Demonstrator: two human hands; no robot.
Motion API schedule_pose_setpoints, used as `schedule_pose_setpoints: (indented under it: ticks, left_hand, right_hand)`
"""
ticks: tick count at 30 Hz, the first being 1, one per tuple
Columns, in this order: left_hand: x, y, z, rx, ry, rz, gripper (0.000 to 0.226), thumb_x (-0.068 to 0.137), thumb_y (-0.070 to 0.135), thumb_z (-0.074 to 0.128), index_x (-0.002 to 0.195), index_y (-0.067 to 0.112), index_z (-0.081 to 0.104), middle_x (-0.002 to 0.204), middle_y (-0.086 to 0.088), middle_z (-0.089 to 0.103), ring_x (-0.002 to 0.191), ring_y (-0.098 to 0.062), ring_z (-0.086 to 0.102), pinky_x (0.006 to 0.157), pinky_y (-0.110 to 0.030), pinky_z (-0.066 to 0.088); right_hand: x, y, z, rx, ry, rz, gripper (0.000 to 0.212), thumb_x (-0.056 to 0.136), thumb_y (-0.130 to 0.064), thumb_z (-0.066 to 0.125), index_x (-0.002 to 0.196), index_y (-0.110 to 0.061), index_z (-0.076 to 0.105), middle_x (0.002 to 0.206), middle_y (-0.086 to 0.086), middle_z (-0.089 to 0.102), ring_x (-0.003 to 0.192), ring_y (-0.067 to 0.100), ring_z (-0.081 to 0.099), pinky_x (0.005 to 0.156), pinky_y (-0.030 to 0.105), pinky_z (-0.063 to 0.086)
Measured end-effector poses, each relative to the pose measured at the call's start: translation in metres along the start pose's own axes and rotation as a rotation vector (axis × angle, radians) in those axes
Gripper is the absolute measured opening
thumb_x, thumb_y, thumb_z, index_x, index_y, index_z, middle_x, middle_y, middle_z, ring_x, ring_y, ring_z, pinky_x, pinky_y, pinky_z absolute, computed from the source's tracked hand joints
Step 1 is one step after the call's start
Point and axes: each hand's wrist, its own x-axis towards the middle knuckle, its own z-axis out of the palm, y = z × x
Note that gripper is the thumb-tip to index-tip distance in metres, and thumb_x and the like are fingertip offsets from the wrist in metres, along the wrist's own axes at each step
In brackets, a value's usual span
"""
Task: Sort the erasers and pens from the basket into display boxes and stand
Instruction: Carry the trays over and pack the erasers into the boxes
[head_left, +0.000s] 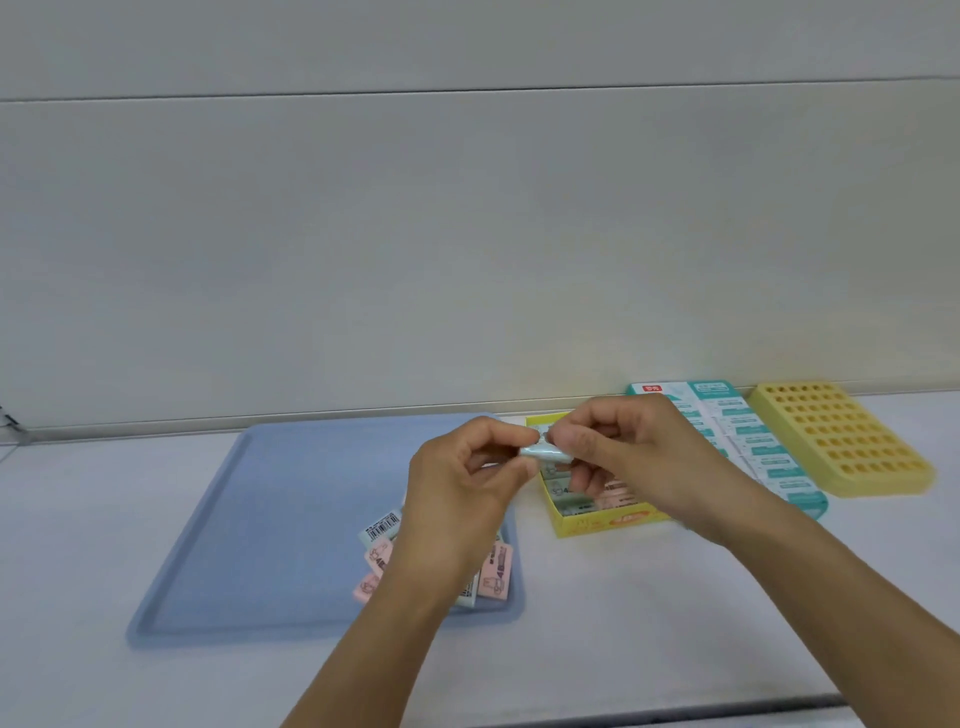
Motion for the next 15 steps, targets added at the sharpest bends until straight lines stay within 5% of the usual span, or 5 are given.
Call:
schedule_pose_setpoints:
  ticks: [7,10,15]
  left_hand:
    - [0.001,-0.012,0.009,0.231,-0.016,0.294,0.029,0.078,-0.007,0.072,0.091,0.019,0.075,0.099,0.013,0.070,0.093,-0.001,0.066,0.083,-0.016,0.052]
    - [0.001,-0.025,0.009,0.495,-0.068,0.298,0.035,0.085,0.018,0.071,0.117,0.029,0.065,0.114,0.020,0.061,0.106,0.004,0.055,0.092,-0.010,0.041]
    - [-0.004,-0.050,0.009,0.828,-0.132,0.494,0.038,0.078,0.053,0.051,0.100,0.031,0.073,0.109,0.016,0.069,0.108,-0.003,0.050,0.090,-0.029,0.042]
  right_hand:
    - [-0.002,0.001,-0.013,0.157,-0.078,0.208,0.016,0.080,0.007,0.070,0.092,-0.004,0.070,0.071,0.010,0.066,0.062,0.020,0.062,0.057,0.026,0.056]
    - [0.001,0.007,-0.018,0.032,0.021,0.248,0.015,0.081,0.009,0.069,0.090,-0.002,0.069,0.078,0.016,0.066,0.065,0.024,0.066,0.059,0.027,0.059]
    - [0.004,0.014,-0.013,-0.347,-0.006,0.173,0.015,0.084,-0.001,0.068,0.081,-0.015,0.072,0.072,0.000,0.069,0.065,0.008,0.066,0.070,0.024,0.057]
